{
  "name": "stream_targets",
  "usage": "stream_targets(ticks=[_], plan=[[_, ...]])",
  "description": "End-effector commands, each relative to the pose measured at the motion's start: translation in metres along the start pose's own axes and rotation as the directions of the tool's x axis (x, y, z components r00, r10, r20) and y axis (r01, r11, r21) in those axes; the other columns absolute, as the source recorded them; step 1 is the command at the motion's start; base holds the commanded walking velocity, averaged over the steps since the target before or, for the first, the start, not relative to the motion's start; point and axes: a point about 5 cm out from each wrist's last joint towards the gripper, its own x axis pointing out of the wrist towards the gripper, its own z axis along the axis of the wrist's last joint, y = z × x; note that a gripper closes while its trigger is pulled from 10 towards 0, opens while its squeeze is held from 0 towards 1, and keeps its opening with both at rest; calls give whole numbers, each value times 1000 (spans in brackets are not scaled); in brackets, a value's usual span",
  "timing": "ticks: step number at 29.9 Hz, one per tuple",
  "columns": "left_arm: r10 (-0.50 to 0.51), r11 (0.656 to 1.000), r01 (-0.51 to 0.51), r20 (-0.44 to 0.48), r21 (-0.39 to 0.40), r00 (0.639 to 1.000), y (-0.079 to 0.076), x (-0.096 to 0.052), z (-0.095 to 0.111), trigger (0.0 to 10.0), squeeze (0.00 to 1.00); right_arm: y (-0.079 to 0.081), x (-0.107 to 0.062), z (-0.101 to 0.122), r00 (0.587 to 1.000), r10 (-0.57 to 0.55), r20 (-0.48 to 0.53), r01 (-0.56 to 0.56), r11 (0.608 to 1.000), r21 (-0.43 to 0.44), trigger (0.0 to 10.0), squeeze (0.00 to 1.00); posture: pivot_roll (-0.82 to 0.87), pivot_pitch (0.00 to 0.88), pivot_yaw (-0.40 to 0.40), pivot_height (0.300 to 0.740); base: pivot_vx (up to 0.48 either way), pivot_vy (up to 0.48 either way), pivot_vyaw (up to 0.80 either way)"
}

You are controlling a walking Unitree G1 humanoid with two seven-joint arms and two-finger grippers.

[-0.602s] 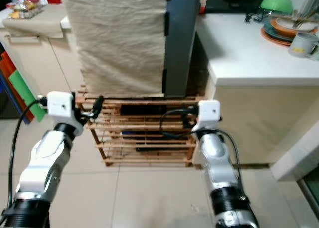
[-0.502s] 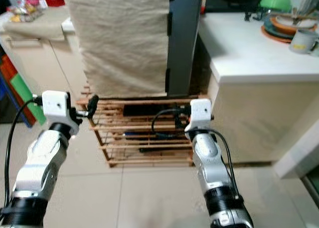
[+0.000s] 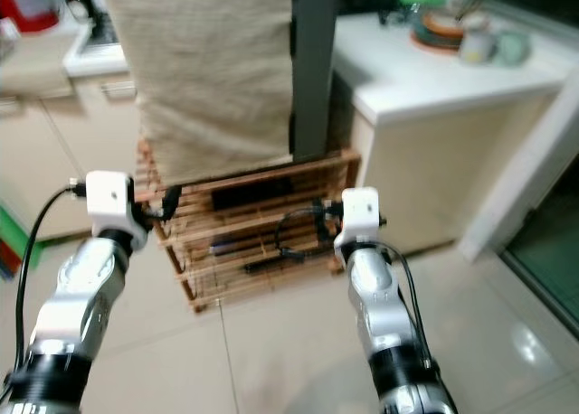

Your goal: Restocking fridge

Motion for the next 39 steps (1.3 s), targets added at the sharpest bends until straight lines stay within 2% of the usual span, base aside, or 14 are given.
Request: stream_targets(ticks=[1,5,8,12,14,20,29,39], plan=[[-6,1000,6,-6,7,1000,0,1,-1,10000,0,2,-3,6,999,11,48,-10,1000,-24,10000,0,-152,0,84,740,0,480,-781],[-14,1000,15,-14,26,1000,-1,0,-4,10000,0,6,-9,11,994,48,96,-43,998,-46,10000,0,-158,0,87,740,0,480,-591],[-29,990,36,-51,138,998,-7,-1,-11,10000,0,8,-17,11,991,74,113,-66,995,-75,10000,0,-160,0,87,740,0,0,0],[-54,998,54,-4,36,999,-9,-2,-5,10000,0,-1,-26,6,994,44,98,-40,998,-41,10000,0,-176,0,91,740,75,94,0],[-42,999,42,0,23,999,-8,-1,-4,10000,0,-4,-28,4,996,31,86,-28,999,-31,10000,0,-179,0,90,740,298,377,0],[-44,999,44,10,20,999,-10,1,-4,10000,0,-11,-22,9,995,4,95,0,999,-42,10000,0,-179,0,84,740,131,428,0],[-52,998,52,6,25,999,-12,0,-6,10000,0,-12,-20,13,994,5,106,2,998,-58,10000,0,-174,0,76,740,0,461,0],[-71,997,70,25,28,997,-16,1,-3,10000,0,-9,-16,11,996,12,92,-7,998,-56,10000,0,-174,0,77,740,0,462,-779]])
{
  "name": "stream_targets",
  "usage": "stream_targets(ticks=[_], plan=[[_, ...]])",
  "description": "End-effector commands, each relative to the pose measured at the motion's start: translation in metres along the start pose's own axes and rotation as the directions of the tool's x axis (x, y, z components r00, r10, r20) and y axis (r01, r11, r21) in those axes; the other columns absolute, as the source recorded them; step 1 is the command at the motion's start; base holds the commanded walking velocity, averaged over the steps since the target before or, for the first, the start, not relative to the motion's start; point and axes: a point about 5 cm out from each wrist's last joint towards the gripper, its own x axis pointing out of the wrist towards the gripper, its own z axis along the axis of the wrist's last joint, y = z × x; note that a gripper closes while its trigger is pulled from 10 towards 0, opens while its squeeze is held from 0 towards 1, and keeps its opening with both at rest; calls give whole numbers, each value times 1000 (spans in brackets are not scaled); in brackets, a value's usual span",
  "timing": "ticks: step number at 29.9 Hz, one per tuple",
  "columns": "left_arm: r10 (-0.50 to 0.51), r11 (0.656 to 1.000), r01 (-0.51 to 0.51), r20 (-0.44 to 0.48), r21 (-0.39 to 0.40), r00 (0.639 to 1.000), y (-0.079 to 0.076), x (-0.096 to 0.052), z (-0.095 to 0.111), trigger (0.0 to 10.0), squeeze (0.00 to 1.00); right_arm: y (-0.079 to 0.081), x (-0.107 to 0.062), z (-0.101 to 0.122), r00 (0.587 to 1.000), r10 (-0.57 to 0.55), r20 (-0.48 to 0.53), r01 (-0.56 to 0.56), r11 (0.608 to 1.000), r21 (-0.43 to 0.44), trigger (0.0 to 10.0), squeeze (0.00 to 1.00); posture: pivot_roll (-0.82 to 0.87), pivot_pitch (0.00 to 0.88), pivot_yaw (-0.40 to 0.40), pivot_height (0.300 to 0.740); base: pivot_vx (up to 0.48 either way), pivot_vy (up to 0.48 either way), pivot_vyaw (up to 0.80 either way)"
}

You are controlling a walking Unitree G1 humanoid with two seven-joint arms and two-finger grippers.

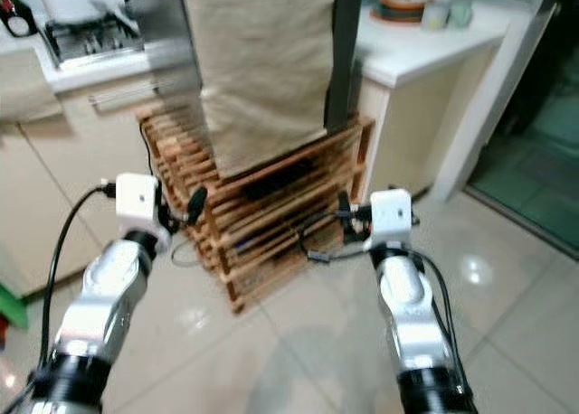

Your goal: Restocking fridge

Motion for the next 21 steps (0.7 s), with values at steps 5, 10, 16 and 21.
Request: stream_targets(ticks=[5,10,16,21], plan=[[-55,998,54,25,20,998,-13,2,6,10000,0,-10,3,3,1000,-23,5,23,1000,-19,10000,0,-169,0,74,740,0,463,-768],[-51,999,51,18,-5,999,-12,-3,3,10000,0,-10,3,1,1000,-32,0,32,1000,0,10000,0,-162,0,71,740,0,464,-763],[45,992,-37,69,-119,997,7,-17,10,10000,0,-13,-3,-4,997,-79,-25,81,988,130,10000,0,-153,0,60,740,0,469,-769],[18,996,-11,71,-91,997,1,-16,17,10000,0,-12,-4,-4,997,-70,-16,71,991,111,10000,0,-143,0,52,740,0,287,-569]])
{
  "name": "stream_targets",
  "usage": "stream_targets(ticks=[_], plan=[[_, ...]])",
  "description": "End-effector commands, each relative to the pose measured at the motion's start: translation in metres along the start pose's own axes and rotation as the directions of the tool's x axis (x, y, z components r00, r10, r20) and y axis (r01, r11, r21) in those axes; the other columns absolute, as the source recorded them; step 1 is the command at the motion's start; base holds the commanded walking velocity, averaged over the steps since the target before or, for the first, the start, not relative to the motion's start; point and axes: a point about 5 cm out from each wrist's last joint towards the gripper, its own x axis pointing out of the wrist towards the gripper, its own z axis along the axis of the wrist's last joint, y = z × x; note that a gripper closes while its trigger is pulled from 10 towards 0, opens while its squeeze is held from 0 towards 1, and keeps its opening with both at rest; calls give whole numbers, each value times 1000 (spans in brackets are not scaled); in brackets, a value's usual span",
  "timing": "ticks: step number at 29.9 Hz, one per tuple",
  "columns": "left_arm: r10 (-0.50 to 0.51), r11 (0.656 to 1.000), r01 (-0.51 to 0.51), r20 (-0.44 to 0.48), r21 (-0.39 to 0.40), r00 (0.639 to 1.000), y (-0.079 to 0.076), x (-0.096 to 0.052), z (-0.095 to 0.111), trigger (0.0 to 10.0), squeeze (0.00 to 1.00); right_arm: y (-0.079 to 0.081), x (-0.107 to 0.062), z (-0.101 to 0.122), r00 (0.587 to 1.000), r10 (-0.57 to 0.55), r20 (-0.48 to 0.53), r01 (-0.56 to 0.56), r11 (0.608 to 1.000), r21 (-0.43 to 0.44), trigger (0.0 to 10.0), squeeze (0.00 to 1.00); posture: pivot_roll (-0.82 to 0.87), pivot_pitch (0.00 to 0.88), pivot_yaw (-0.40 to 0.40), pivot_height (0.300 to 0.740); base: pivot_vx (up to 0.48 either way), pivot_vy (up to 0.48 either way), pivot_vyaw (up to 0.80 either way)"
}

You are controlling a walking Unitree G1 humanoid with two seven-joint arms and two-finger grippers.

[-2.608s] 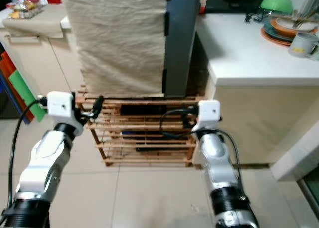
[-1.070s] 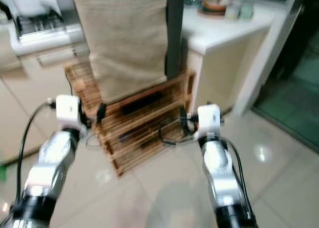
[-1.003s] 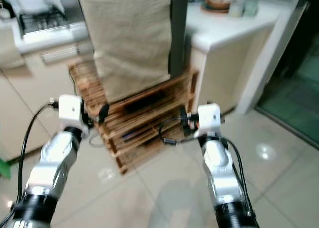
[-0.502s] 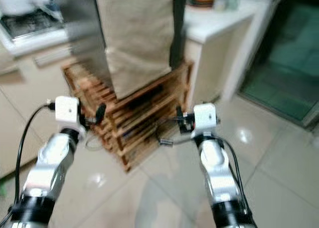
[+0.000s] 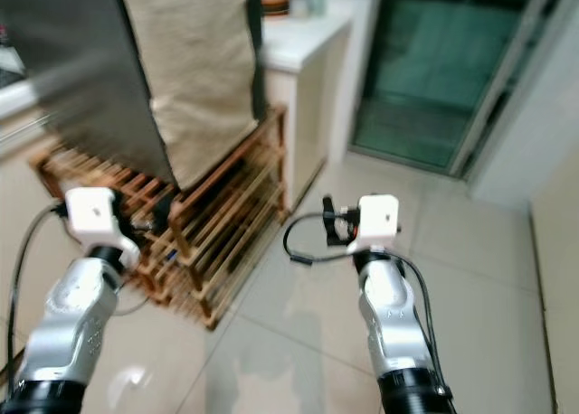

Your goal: Restocking fridge

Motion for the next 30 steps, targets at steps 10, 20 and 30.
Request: stream_targets(ticks=[10,20,30], plan=[[-21,999,18,80,27,997,-9,7,23,10000,0,18,11,15,996,67,55,-68,998,4,10000,0,-148,0,52,740,281,0,0],[29,999,-30,57,14,998,-9,10,24,10000,0,18,15,17,995,83,58,-82,996,-18,10000,0,-143,0,48,740,439,0,0],[71,997,-69,63,-23,996,-5,10,26,10000,0,23,14,12,993,111,43,-111,994,-18,10000,0,-140,0,47,740,113,393,0]])
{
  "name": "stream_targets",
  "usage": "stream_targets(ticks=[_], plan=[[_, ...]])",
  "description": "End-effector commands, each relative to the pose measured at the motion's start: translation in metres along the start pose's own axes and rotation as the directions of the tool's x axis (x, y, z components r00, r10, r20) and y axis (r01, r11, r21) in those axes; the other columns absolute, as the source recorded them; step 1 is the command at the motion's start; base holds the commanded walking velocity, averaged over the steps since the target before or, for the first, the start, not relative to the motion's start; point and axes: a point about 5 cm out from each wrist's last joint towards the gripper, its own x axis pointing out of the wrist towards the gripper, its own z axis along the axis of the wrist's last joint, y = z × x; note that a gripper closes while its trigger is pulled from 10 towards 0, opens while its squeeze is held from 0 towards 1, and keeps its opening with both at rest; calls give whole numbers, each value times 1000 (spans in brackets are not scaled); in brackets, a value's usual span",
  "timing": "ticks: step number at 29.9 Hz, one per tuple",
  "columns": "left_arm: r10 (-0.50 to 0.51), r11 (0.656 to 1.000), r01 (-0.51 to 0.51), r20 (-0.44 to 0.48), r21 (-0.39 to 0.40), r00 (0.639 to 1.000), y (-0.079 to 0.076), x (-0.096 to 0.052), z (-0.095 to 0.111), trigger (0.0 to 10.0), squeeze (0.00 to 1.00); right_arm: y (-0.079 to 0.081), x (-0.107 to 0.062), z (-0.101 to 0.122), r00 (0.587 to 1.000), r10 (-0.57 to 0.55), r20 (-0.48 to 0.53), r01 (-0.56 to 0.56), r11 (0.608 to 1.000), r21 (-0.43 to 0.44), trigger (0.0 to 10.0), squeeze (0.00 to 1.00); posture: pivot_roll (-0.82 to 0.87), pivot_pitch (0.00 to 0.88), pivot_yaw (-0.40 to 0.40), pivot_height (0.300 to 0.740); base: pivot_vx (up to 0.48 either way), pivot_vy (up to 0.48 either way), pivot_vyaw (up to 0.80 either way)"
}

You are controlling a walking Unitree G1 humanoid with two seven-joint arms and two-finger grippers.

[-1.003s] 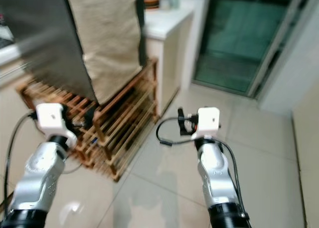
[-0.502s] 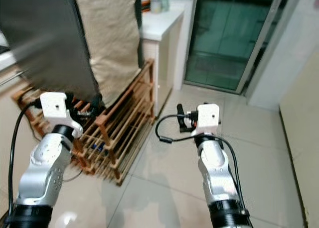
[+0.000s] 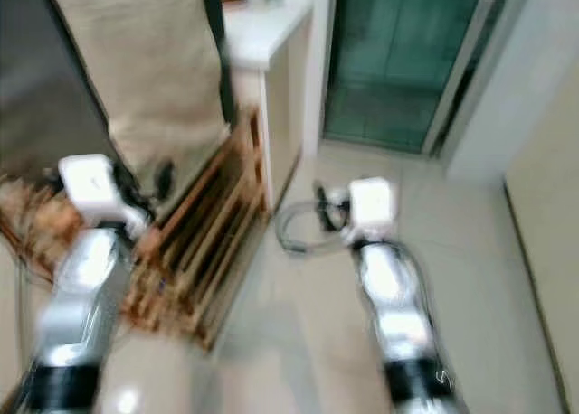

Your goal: Restocking fridge

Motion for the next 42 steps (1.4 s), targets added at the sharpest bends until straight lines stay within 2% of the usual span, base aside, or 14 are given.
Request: stream_targets(ticks=[1,6,15,19,24,28,31,36,42], plan=[[48,998,-48,14,30,999,15,-3,5,10000,0,18,4,6,998,56,32,-56,998,16,10000,0,-140,0,48,740,0,480,0],[64,998,-65,27,20,998,17,-2,9,10000,0,20,3,6,998,62,30,-63,998,16,10000,0,-140,0,49,740,0,146,0],[14,991,-13,-3,134,1000,9,4,5,10000,0,18,3,7,998,49,32,-50,999,18,10000,0,-144,0,55,740,0,0,0],[33,993,-33,-1,116,999,7,10,6,10000,0,20,3,6,998,55,31,-55,998,13,10000,0,-152,0,61,740,476,0,0],[39,996,-41,25,77,999,6,11,11,10000,0,22,3,9,997,60,40,-60,998,3,10000,0,-156,0,65,740,480,0,0],[30,995,-32,21,92,999,5,10,10,10000,0,20,2,11,997,62,51,-61,998,-4,10000,0,-155,0,63,740,463,0,0],[-6,993,4,17,120,1000,-1,9,9,10000,0,21,-2,10,996,70,49,-69,998,-11,10000,0,-153,0,60,740,480,0,0],[-101,989,102,-7,103,995,-13,5,7,10000,0,23,-3,9,996,73,47,-73,997,-8,10000,0,-155,0,61,740,378,0,0],[-101,990,102,-22,101,995,-12,6,8,10000,0,23,-2,10,996,77,49,-77,997,-8,10000,0,-151,0,56,740,0,0,0]])
